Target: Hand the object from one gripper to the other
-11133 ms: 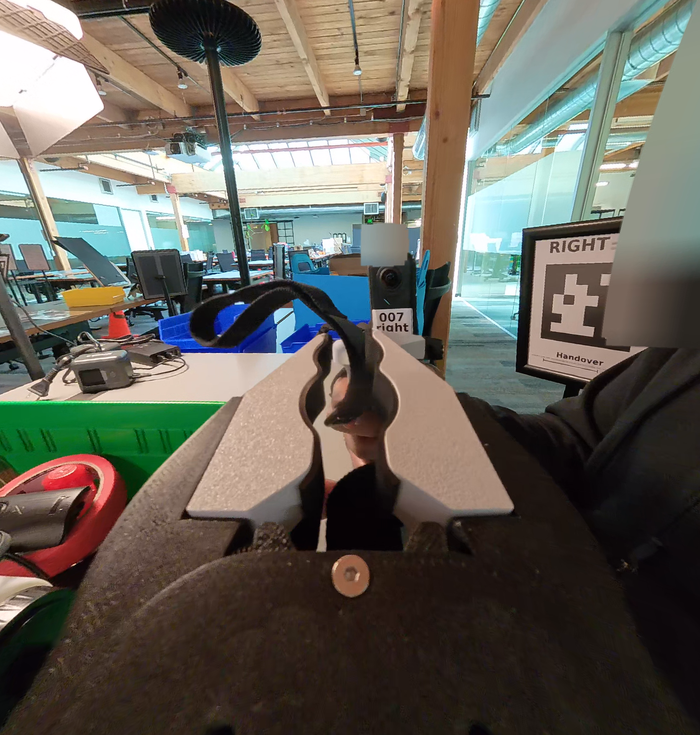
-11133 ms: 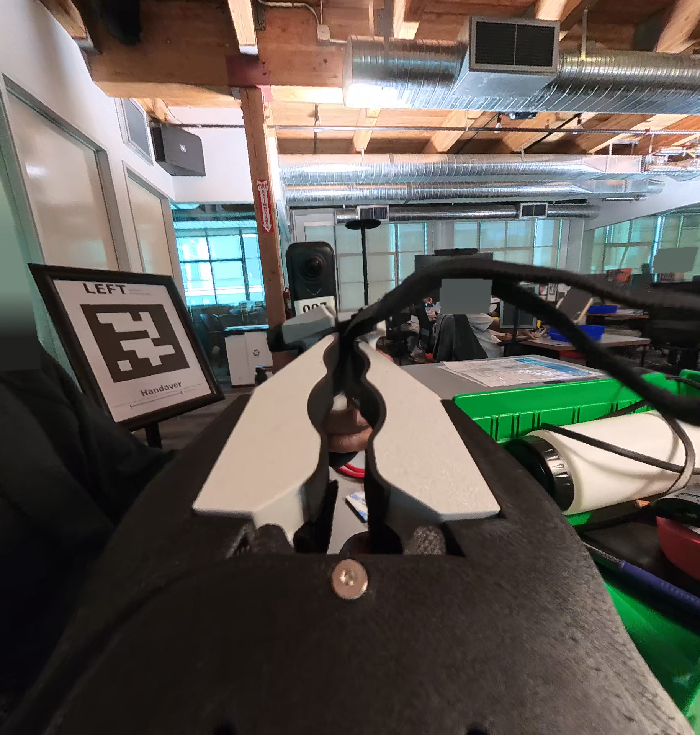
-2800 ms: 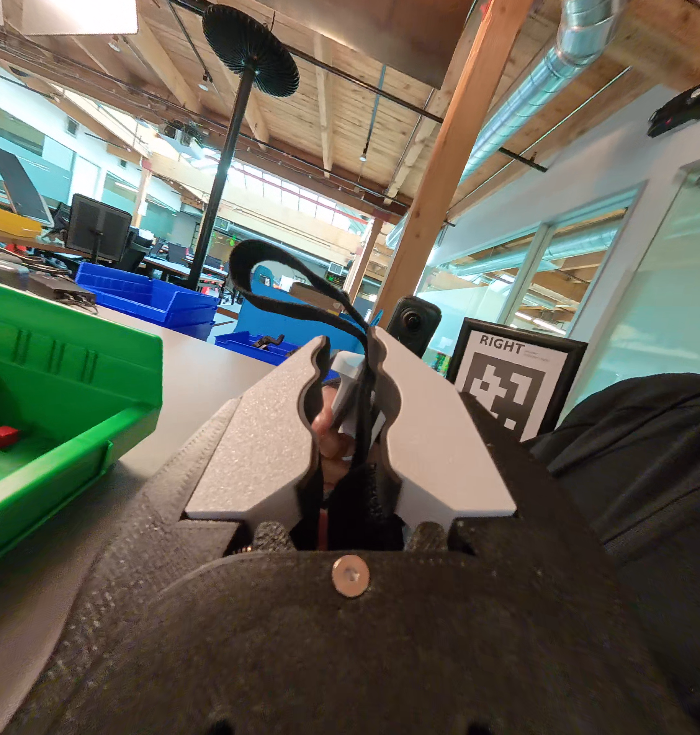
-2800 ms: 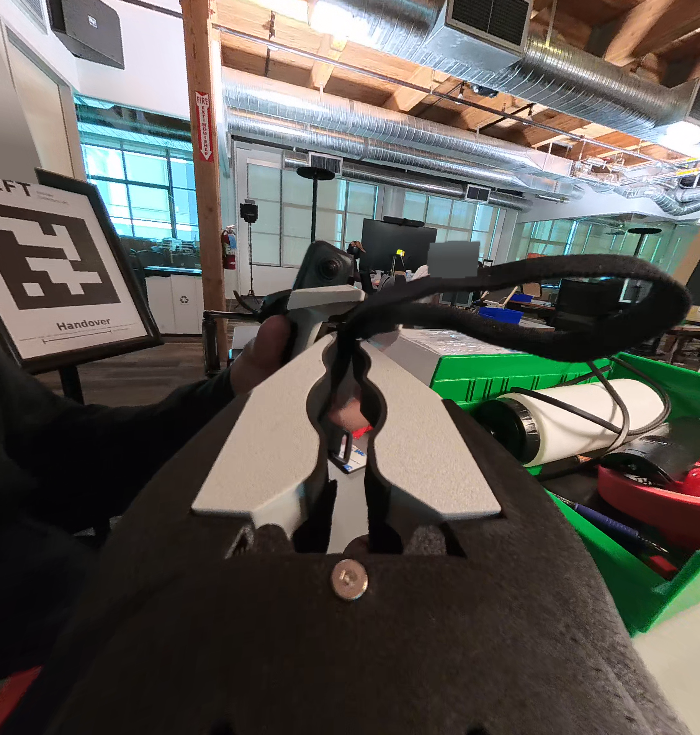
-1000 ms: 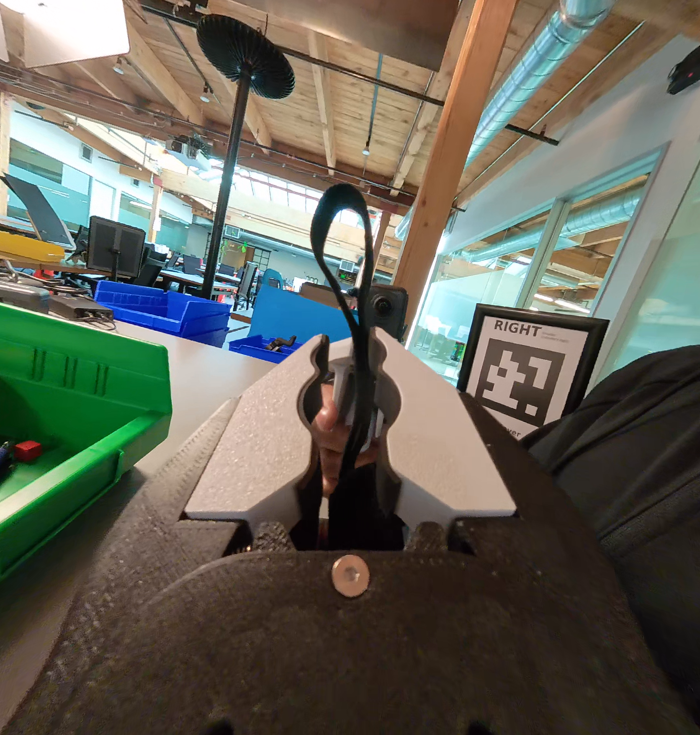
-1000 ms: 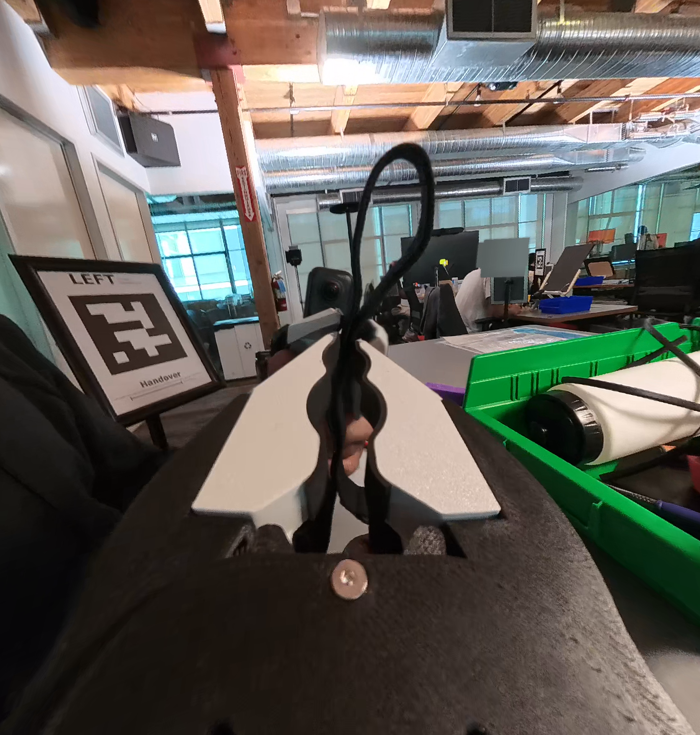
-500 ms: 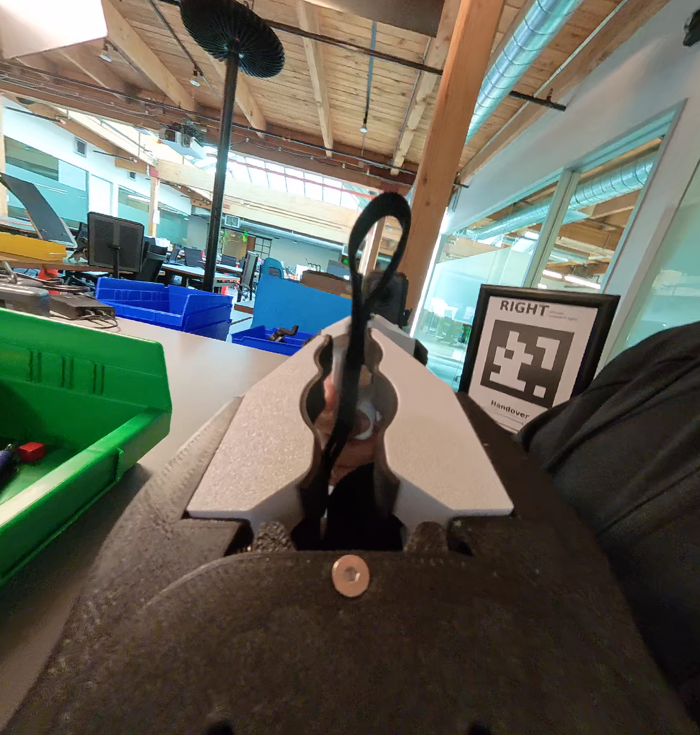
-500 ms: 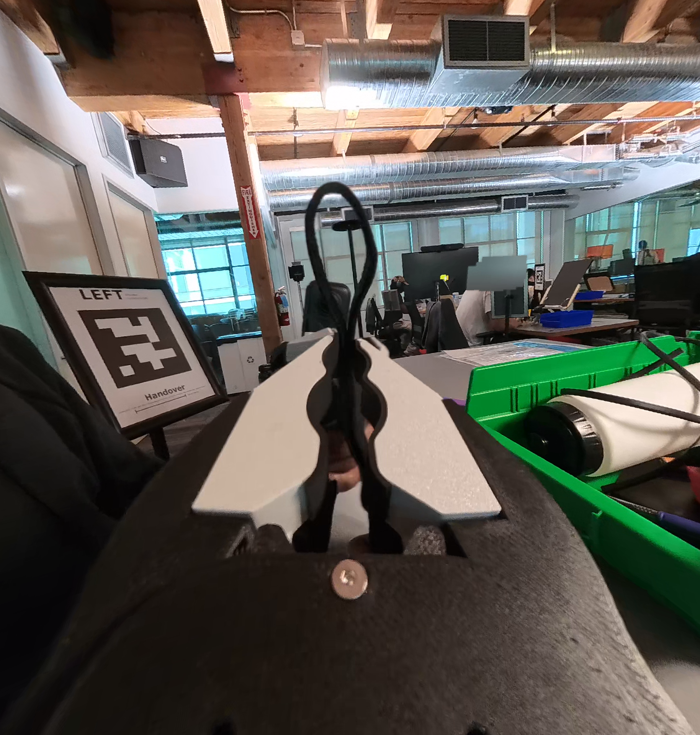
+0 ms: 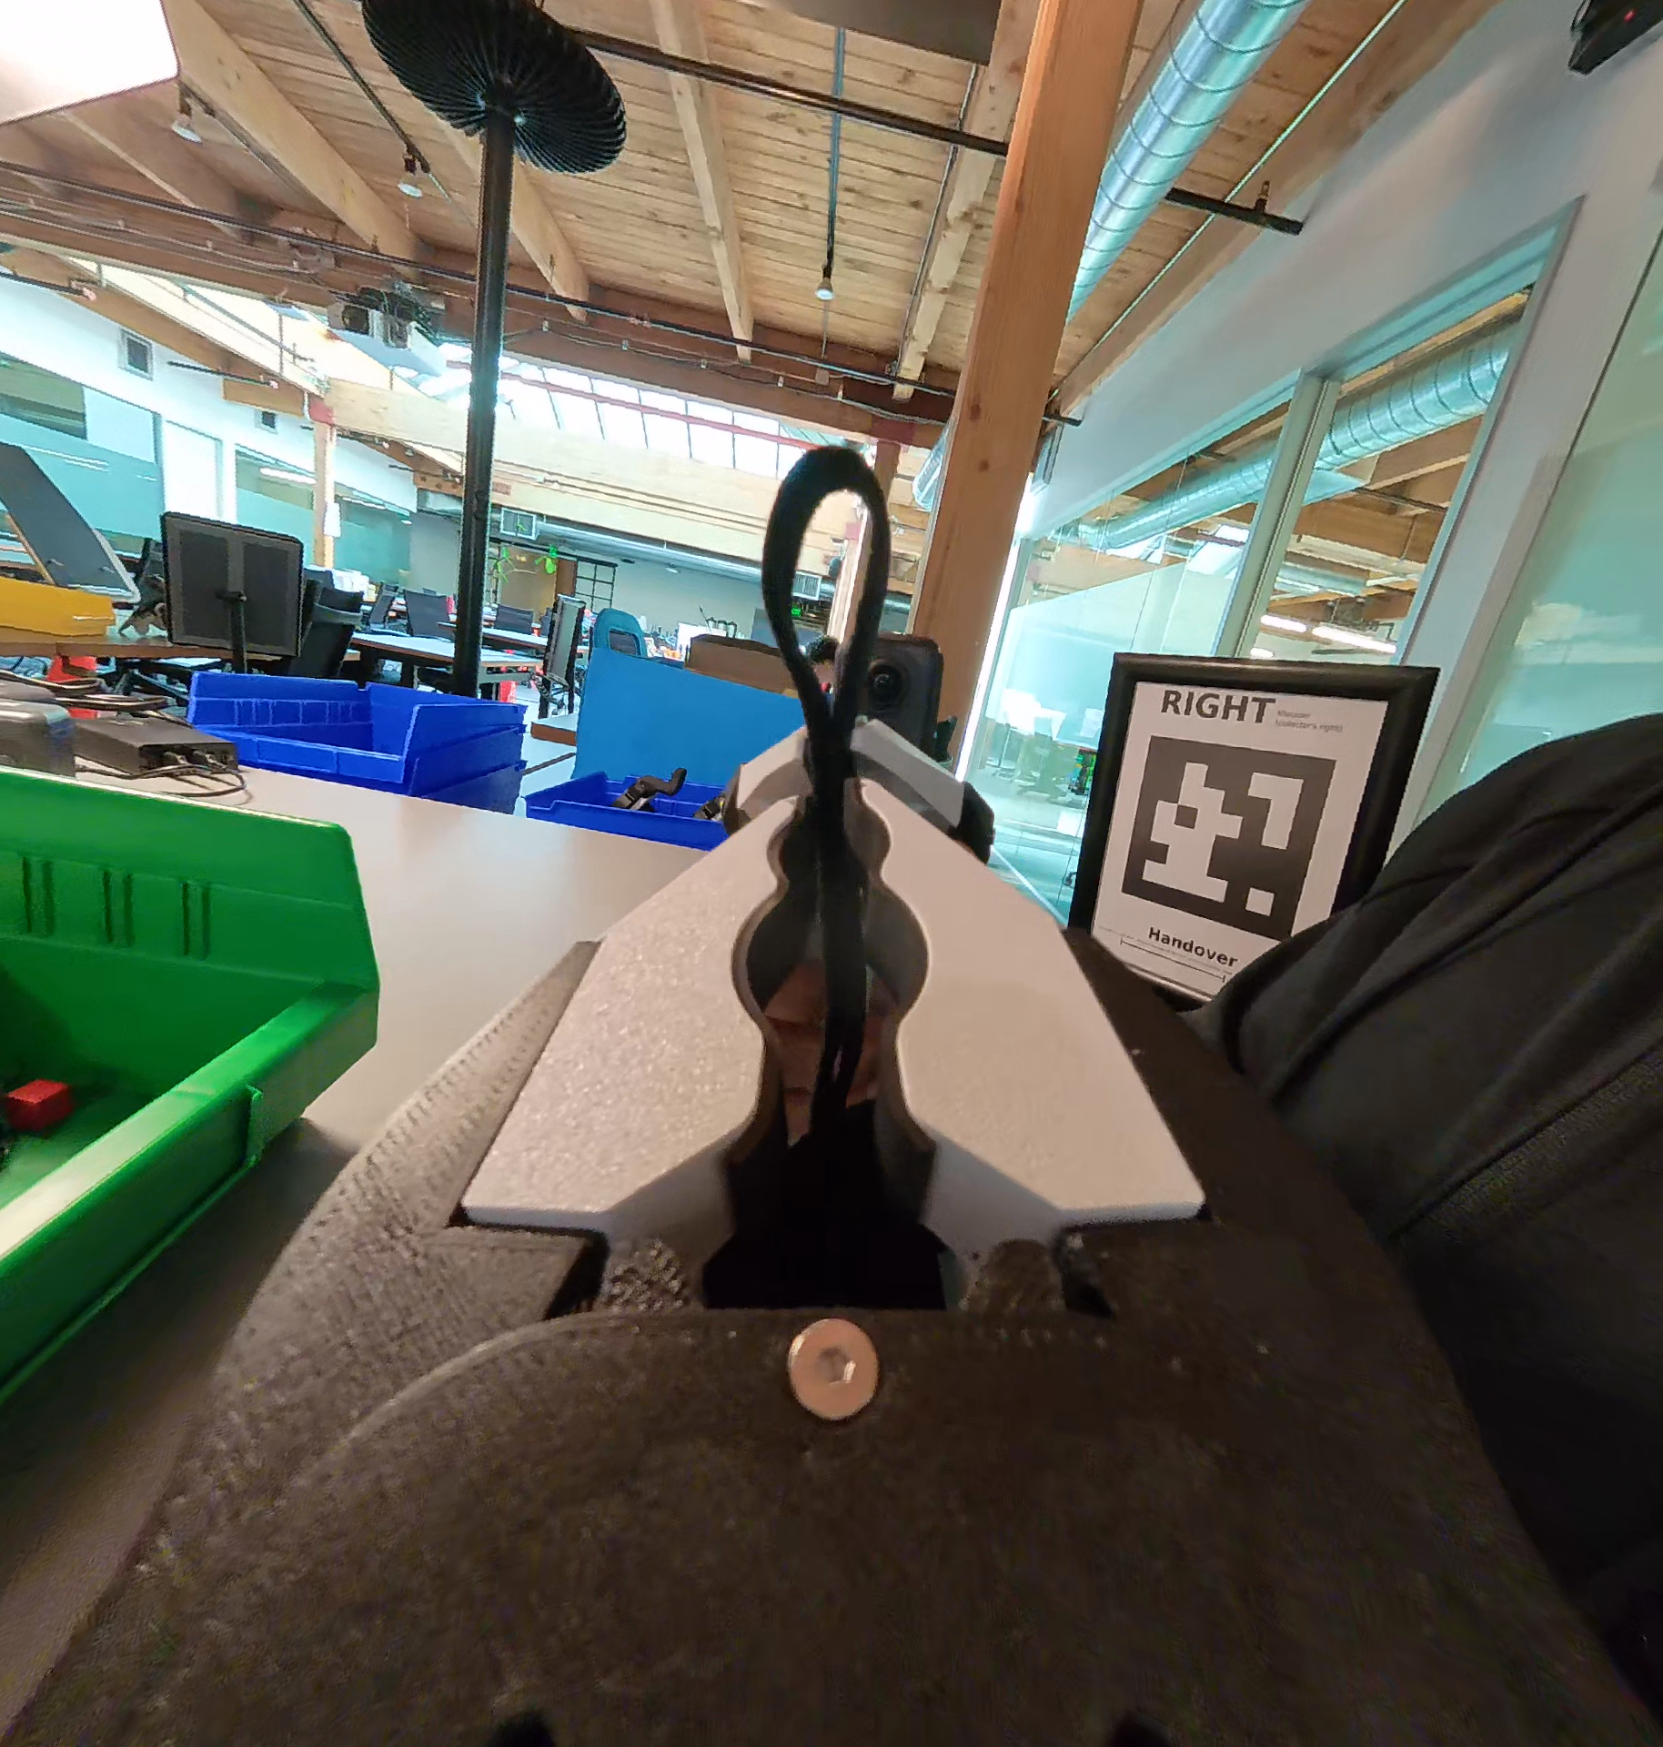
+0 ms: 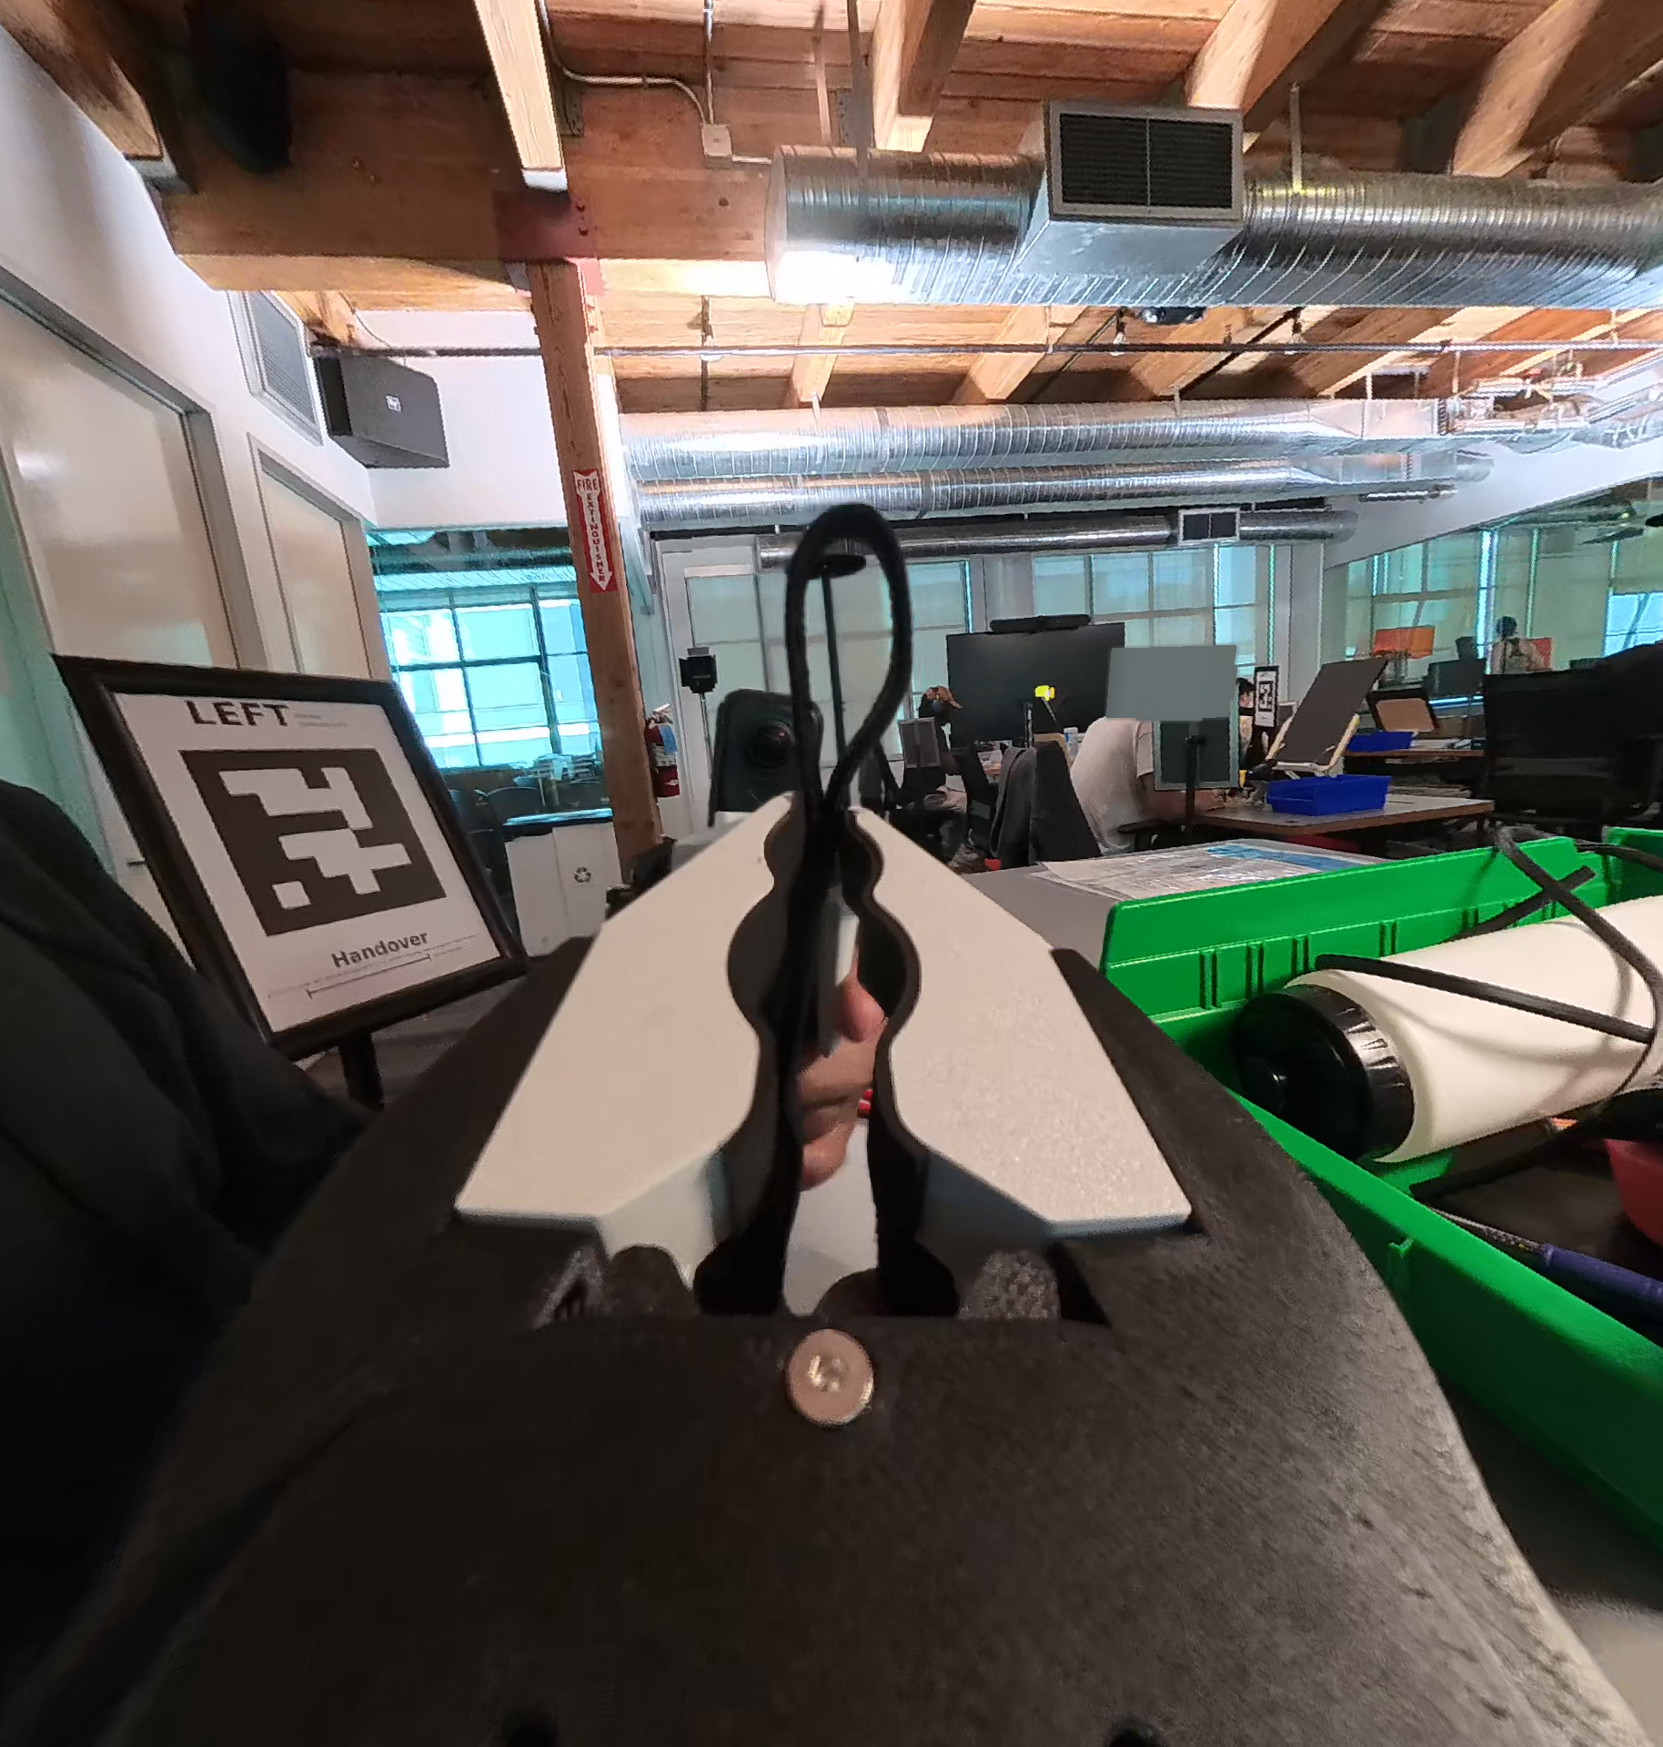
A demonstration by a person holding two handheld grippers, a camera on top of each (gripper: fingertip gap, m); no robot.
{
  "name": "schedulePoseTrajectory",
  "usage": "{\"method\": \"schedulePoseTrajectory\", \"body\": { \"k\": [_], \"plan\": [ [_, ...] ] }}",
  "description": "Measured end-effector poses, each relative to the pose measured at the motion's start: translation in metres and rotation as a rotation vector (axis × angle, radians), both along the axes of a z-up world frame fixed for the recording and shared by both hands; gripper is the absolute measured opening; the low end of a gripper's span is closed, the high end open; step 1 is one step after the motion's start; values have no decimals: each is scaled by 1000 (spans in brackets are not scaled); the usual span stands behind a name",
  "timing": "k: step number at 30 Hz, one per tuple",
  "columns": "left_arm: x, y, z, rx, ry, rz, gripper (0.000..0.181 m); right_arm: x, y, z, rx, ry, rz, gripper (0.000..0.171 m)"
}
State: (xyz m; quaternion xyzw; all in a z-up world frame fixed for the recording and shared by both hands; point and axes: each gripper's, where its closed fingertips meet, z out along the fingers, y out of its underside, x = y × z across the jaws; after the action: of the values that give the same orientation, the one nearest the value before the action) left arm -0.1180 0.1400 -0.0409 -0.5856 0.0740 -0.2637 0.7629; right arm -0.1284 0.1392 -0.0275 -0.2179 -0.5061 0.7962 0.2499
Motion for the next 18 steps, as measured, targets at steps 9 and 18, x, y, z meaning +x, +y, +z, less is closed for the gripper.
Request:
{"method": "schedulePoseTrajectory", "body": {
  "k": [9, 18],
  "plan": [
    [-2, -9, 13, 77, -47, -22, 8, 0, -17, -13, 148, 20, -24, 8],
    [8, -5, 5, 41, 33, -23, 7, 7, -6, 4, 33, 63, -3, 10]
  ]
}}
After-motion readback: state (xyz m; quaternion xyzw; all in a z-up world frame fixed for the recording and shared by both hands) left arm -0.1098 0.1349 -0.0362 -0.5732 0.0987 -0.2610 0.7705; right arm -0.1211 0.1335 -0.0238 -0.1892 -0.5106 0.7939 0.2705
